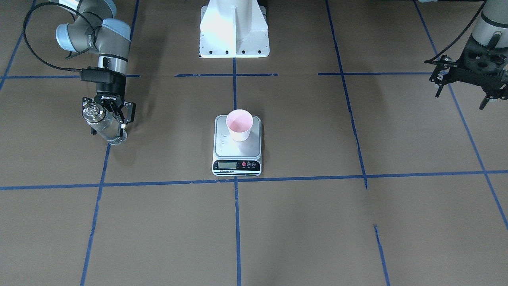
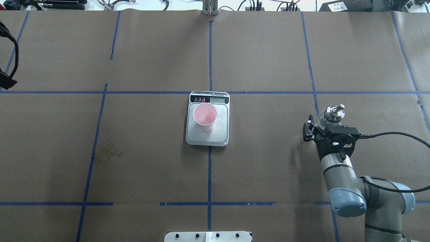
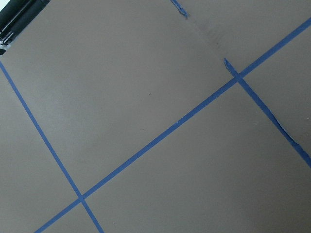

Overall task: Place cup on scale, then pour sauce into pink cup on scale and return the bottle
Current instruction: 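Lift the glass bottle with the right gripper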

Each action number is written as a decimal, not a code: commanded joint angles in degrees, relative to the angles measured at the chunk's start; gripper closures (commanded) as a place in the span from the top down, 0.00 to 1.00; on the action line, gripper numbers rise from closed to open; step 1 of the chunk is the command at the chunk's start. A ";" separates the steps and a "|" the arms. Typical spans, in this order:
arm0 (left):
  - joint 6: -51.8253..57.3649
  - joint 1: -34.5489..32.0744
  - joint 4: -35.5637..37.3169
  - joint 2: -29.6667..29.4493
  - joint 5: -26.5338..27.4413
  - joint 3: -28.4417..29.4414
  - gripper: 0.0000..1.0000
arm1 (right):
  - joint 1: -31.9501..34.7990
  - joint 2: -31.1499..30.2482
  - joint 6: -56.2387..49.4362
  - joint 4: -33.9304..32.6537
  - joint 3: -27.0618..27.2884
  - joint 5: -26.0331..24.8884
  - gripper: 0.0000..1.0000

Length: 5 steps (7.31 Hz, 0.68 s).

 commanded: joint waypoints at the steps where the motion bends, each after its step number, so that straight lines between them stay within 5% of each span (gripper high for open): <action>1: 0.00 -0.15 0.00 -0.28 0.00 0.00 1.00 | 2.60 1.72 -8.90 3.94 1.27 2.79 0.00; 3: 0.00 -0.59 0.09 -0.36 -0.09 -0.09 1.00 | 5.60 3.14 -18.53 8.46 4.51 6.48 0.00; 5: 0.08 -0.85 0.09 -0.36 -0.09 -0.17 1.00 | 6.92 3.31 -18.73 1.66 11.96 8.60 0.00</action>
